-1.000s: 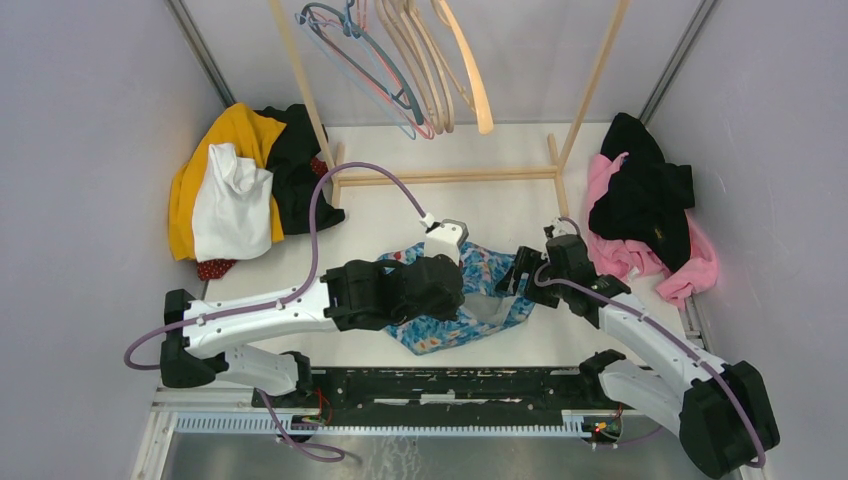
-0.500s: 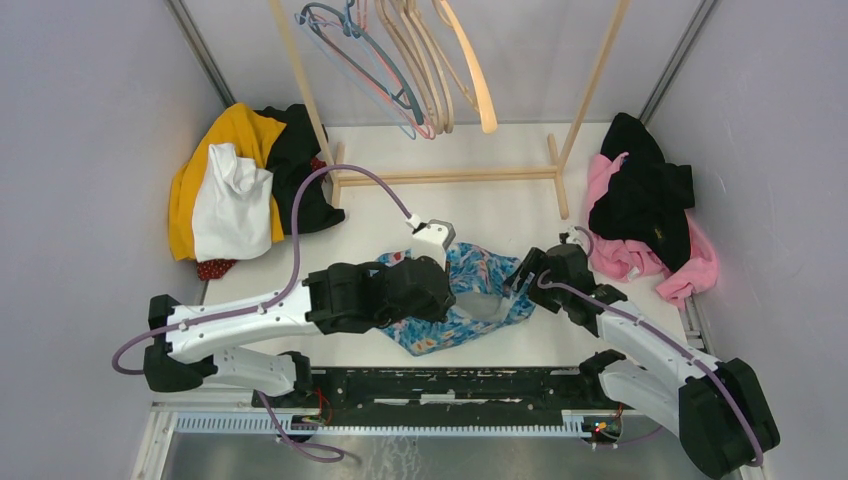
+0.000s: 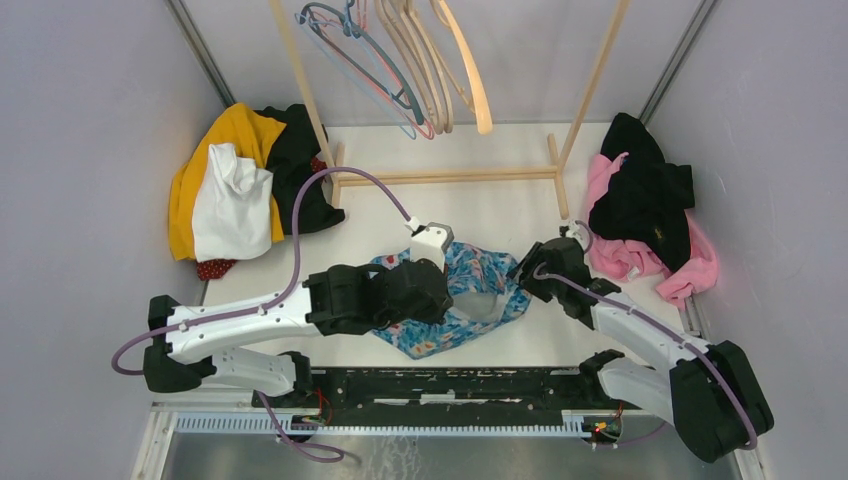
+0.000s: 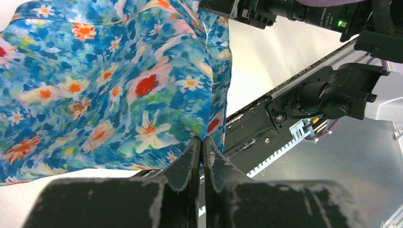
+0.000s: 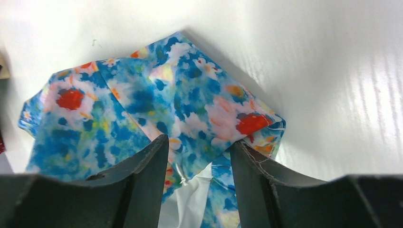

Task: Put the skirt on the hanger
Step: Flatten out the skirt at the center of the board.

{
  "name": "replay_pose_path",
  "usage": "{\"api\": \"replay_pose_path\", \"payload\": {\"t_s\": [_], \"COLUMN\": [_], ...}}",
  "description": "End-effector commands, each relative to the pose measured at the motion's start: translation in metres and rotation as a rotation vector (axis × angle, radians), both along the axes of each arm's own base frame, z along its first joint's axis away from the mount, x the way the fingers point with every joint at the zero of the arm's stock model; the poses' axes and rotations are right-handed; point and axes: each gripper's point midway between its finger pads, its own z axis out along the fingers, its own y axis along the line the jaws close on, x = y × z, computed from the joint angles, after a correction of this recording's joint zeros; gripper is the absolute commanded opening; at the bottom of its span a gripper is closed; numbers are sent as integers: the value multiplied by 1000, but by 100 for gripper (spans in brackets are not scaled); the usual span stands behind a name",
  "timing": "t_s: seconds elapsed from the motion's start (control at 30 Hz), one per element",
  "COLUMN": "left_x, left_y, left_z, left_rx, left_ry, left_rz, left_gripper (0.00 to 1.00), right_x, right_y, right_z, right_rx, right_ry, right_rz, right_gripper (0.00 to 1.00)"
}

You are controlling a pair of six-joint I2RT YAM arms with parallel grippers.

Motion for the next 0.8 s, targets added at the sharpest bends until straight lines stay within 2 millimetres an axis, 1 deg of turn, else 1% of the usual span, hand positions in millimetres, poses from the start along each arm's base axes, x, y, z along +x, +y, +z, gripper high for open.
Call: {"api": "replay_pose_path", "payload": {"t_s": [0.0, 0.1, 0.17, 0.2, 0.27, 0.3, 0.43, 0.5, 0.53, 0.57, 0.6, 0.67, 0.77], "left_x": [3, 2, 2, 3, 2, 2, 1, 1, 1, 1, 1, 1, -1], "left_y": [0, 0, 0, 0, -1, -1, 0, 2, 3, 5, 7, 12, 18], "left_z": [14, 14, 14, 14, 13, 13, 12, 12, 13, 13, 13, 13, 10], "left_rx": [-64, -62, -62, -62, -62, -61, -58, -59, -60, -58, -55, -47, -35], "left_ry": [-14, -14, -14, -15, -13, -13, -10, -9, -10, -10, -10, -9, -1], "left_rz": [33, 30, 30, 31, 30, 30, 26, 28, 30, 34, 37, 44, 40], "left_gripper": [9, 9, 9, 9, 9, 9, 9, 9, 9, 9, 9, 9, 11], "right_x": [29, 29, 28, 28, 28, 28, 34, 39, 41, 44, 46, 52, 64], "right_y": [22, 28, 28, 28, 27, 28, 32, 32, 32, 32, 32, 32, 29], "right_z": [37, 35, 32, 31, 29, 28, 34, 38, 40, 44, 48, 60, 87], "right_rx": [110, 140, 144, 144, 144, 147, 158, 153, 149, 149, 150, 155, 152], "right_ry": [-105, -95, -89, -87, -87, -89, -104, -113, -116, -124, -129, -152, -199], "right_rz": [2, 10, 9, 8, 2, 2, 7, 3, 2, 3, 3, 2, 0], "right_gripper": [57, 64, 64, 62, 55, 49, 29, 22, 14, 3, 1, 1, 1]}}
